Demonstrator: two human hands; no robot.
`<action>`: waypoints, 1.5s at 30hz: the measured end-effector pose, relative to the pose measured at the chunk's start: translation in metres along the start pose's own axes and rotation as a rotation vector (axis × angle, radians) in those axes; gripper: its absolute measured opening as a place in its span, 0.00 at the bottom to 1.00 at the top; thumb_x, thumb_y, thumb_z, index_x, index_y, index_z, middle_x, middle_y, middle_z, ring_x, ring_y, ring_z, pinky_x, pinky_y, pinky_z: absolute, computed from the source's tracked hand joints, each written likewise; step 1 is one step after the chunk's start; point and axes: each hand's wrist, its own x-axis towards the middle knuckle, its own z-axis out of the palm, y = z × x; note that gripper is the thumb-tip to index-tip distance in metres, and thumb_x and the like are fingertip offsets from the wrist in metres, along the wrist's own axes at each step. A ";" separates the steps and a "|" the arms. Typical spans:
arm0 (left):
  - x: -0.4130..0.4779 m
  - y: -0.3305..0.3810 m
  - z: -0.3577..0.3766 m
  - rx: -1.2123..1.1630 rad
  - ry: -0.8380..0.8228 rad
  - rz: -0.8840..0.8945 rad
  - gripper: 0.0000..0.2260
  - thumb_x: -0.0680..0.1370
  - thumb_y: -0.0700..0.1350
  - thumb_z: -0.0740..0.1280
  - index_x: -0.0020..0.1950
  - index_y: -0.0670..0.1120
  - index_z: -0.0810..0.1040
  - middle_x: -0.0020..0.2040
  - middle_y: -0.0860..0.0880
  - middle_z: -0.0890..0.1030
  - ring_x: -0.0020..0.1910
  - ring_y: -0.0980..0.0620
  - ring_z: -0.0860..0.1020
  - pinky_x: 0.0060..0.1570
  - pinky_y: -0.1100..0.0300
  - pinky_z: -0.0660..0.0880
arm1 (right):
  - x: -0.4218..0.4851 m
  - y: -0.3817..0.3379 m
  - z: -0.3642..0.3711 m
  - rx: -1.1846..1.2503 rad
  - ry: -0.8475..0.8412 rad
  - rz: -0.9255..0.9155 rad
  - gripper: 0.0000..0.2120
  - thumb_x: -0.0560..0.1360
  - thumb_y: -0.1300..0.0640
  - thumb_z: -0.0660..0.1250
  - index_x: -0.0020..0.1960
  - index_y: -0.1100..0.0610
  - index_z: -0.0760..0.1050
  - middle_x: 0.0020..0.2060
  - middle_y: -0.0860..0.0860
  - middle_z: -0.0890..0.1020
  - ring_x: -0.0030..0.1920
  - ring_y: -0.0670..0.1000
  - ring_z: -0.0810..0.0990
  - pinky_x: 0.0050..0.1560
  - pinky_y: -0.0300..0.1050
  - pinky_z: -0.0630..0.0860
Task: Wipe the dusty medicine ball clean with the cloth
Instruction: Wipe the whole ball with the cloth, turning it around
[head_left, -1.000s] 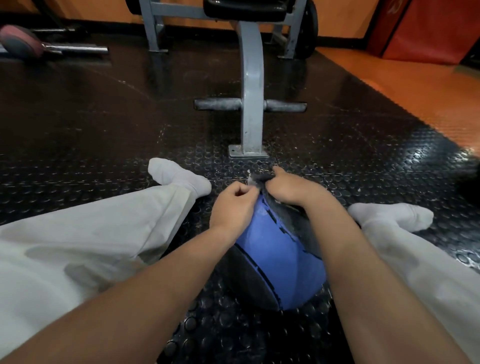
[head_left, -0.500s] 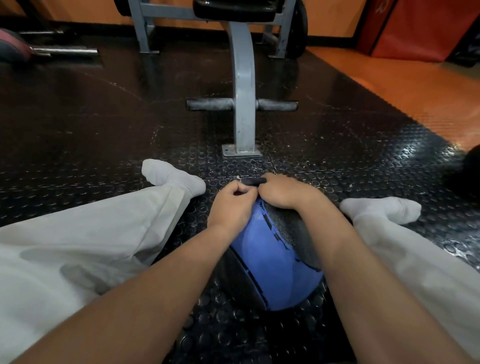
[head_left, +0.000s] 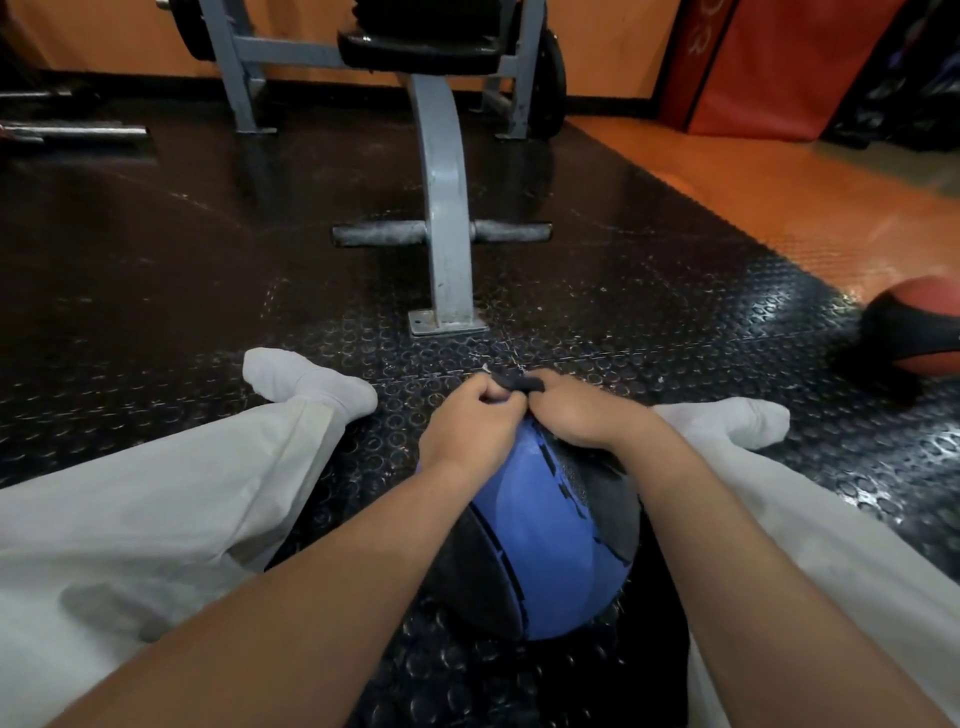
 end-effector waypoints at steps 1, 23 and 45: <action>-0.001 0.001 0.002 0.019 -0.006 0.008 0.13 0.76 0.53 0.66 0.33 0.51 0.70 0.34 0.55 0.76 0.40 0.50 0.76 0.47 0.51 0.73 | -0.003 0.002 -0.002 0.028 -0.003 -0.011 0.18 0.80 0.56 0.53 0.68 0.51 0.69 0.65 0.54 0.74 0.64 0.56 0.72 0.65 0.50 0.68; -0.007 -0.033 -0.043 -0.244 0.038 -0.062 0.15 0.78 0.46 0.69 0.35 0.44 0.69 0.28 0.58 0.74 0.32 0.66 0.73 0.40 0.69 0.70 | -0.019 0.061 0.052 0.929 0.138 0.140 0.16 0.81 0.47 0.57 0.47 0.53 0.81 0.46 0.53 0.84 0.48 0.51 0.81 0.50 0.46 0.74; -0.016 0.008 -0.013 0.273 0.088 0.049 0.11 0.80 0.52 0.58 0.58 0.50 0.75 0.60 0.48 0.79 0.60 0.45 0.74 0.60 0.49 0.69 | 0.006 -0.005 0.025 0.033 0.326 -0.017 0.20 0.77 0.43 0.54 0.65 0.46 0.71 0.66 0.51 0.73 0.65 0.58 0.69 0.66 0.54 0.65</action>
